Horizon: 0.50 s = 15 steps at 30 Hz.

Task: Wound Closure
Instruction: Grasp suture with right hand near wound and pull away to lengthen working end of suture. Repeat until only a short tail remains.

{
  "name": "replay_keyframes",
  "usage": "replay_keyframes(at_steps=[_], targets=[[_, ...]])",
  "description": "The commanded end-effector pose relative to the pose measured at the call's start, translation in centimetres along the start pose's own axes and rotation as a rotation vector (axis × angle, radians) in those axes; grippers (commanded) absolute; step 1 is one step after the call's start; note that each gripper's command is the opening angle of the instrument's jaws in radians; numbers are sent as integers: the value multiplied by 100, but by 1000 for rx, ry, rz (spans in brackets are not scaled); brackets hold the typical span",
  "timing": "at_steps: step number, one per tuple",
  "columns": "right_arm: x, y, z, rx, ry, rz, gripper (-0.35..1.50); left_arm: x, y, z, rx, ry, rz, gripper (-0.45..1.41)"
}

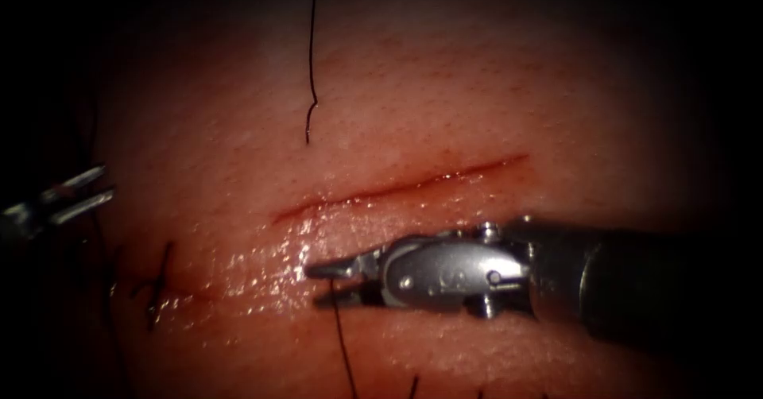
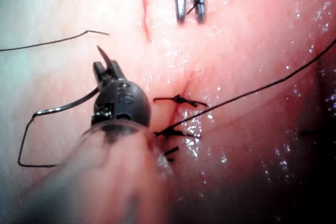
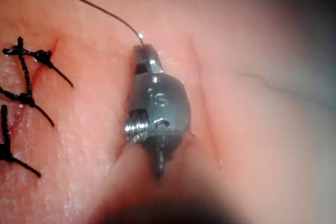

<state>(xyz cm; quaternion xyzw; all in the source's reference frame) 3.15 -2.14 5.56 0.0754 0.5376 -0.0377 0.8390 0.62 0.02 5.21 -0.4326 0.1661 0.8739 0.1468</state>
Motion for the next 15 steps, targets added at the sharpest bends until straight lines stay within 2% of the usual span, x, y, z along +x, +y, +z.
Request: replay_keyframes(at_steps=[1, 10, 15], targets=[[2, 2, 4, -4, -2, 15, -35, -1, -1, 8, 1, 2, 2, -45], [16, -17, -8, 6, -9, 82, -35, -1, -1, 8, 1, 2, 2, -45], [42, -54, -26, 38, -16, 61, -35, -1, -1, 8, 1, 2, 2, -45]])
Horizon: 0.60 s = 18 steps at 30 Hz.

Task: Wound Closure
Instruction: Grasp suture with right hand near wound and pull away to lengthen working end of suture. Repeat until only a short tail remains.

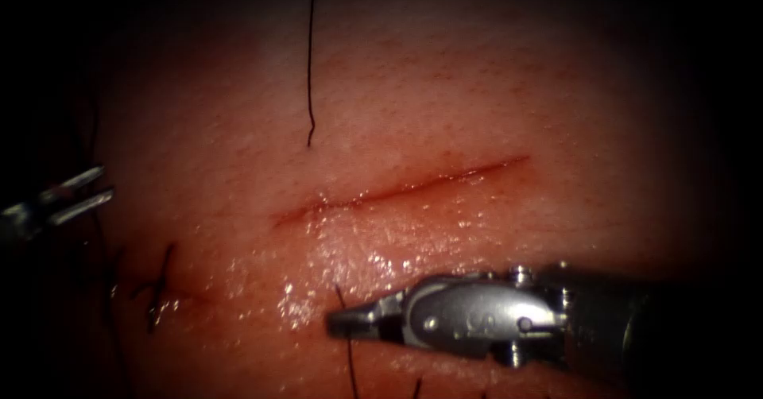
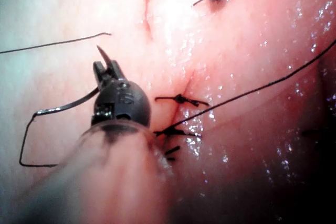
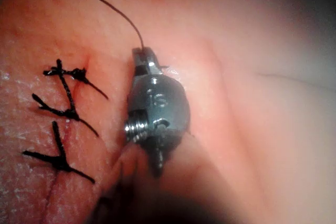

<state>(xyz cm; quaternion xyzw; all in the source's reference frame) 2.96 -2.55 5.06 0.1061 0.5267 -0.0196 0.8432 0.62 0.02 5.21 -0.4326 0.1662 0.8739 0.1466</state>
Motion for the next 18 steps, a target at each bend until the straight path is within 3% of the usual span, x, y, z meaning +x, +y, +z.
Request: replay_keyframes(at_steps=[1, 10, 18], targets=[[11, -16, 0, 10, -1, -9, -35, -2, 0, 8, 1, 1, 1, -45], [64, -90, -32, 60, 21, -45, -35, -1, 1, 10, 0, 1, 2, -45], [85, -134, -40, 122, 9, -81, -35, -1, 1, 9, 0, 1, 2, -45]])
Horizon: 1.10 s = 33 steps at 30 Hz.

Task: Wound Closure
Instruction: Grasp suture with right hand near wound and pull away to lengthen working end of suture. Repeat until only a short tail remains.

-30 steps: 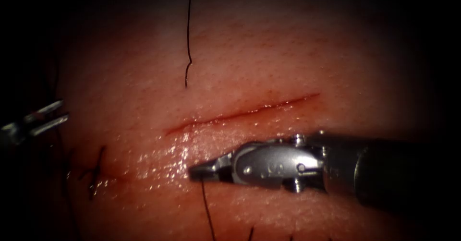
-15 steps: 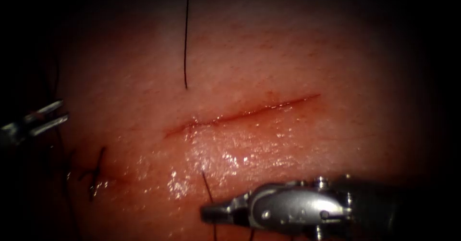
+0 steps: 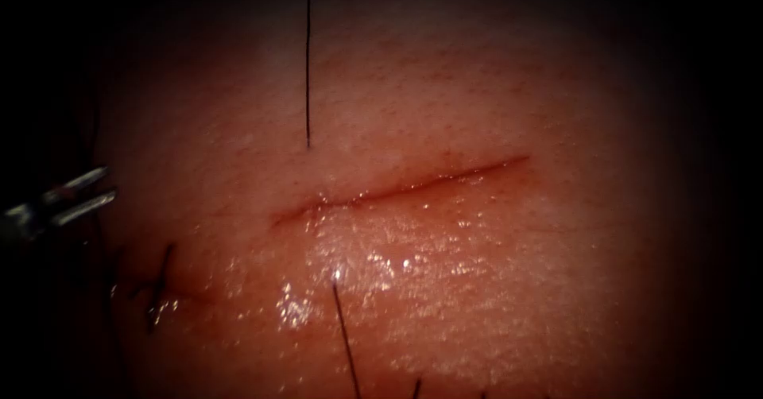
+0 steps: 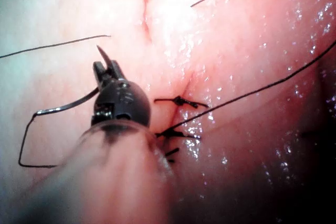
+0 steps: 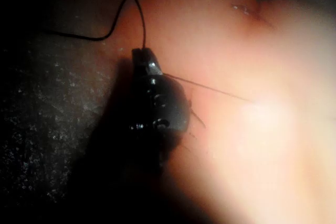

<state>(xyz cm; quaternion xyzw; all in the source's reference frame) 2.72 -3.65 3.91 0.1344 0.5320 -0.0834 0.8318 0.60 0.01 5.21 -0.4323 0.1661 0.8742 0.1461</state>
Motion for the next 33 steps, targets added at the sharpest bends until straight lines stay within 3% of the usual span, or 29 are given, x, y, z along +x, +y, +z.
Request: replay_keyframes(at_steps=[1, 5, 8, 10, 11, 18, 23, 29, 33], targets=[[7, -12, 9, 19, 7, -6, -35, -2, -1, 8, 1, 2, 1, -45], [26, -32, 7, 80, 44, -25, -35, -2, -1, 8, 1, 2, 1, -45], [36, -27, 1, 66, 71, -35, 84, -2, -1, 8, -2, 1, 2, -45], [40, -12, -7, 40, 91, -87, 130, -2, -1, 8, -2, 1, 2, -45], [41, -3, -12, 22, 98, -94, 136, -2, -1, 8, -2, 1, 2, -45], [41, 73, -57, -124, 124, -157, 148, -1, 0, 8, -2, 0, 2, -45], [24, 113, -69, -169, 112, -164, 148, -2, -1, 8, -2, 1, 2, -45], [-14, 131, -56, -185, 92, -165, 148, -2, -1, 7, -3, 1, 2, -45], [-23, 126, -68, -182, 102, -170, 148, -4, -2, 8, -4, 2, 2, -45]])
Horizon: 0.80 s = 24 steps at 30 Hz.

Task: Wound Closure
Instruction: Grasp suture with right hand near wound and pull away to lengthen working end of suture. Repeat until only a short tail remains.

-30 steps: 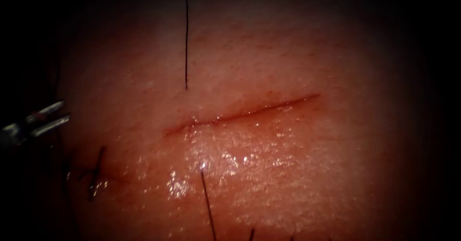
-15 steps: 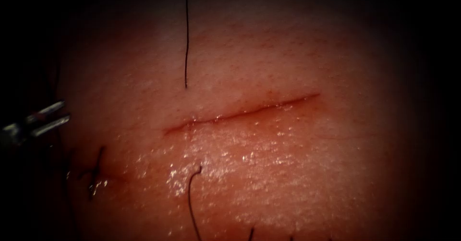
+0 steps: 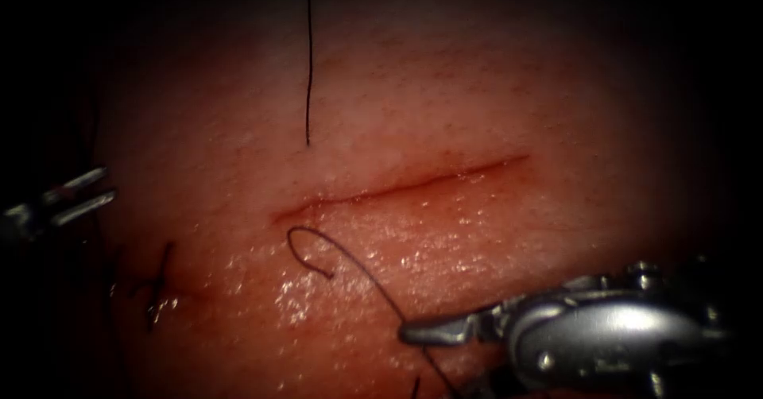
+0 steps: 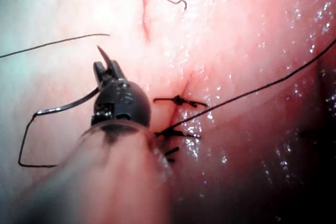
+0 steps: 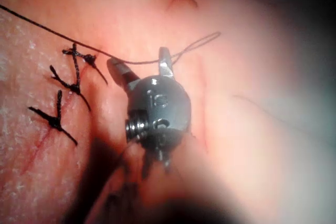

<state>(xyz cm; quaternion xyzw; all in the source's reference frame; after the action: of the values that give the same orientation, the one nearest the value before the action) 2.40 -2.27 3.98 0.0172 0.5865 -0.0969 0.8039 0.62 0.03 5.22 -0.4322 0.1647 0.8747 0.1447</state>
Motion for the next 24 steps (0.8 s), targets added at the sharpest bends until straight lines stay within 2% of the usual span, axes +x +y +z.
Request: replay_keyframes(at_steps=[1, 7, 8, 10, 12, 14, 15, 17, 19, 21, 24], targets=[[-4, 2, -7, -2, 8, -3, 148, -2, -1, 9, 0, 2, 1, -45], [5, -12, -66, -3, 23, 0, 150, -2, -1, 9, 0, 2, 1, -45], [14, -17, -95, -6, 34, 14, 150, -3, -1, 9, 0, 2, 1, -45], [17, -18, -103, -7, 39, 16, 150, -3, -1, 9, 0, 2, 1, -45], [26, -18, -128, -14, 64, 30, 150, -3, -1, 9, 0, 2, 1, -45], [34, -14, -148, -17, 86, 40, 150, -3, -1, 9, 0, 2, 1, -45], [44, -8, -169, -27, 113, 61, 150, -3, -1, 9, 0, 2, 1, -45], [48, -4, -176, -34, 125, 68, 150, -2, -1, 9, 0, 2, 1, -45], [63, 15, -205, -75, 159, 92, 150, -3, -1, 8, 0, 2, 1, -45], [64, 31, -209, -114, 137, 74, 148, -2, -1, 9, 1, 2, 1, -45], [58, 38, -200, -136, 121, 72, 148, -2, 0, 9, 2, 1, 1, -45]])
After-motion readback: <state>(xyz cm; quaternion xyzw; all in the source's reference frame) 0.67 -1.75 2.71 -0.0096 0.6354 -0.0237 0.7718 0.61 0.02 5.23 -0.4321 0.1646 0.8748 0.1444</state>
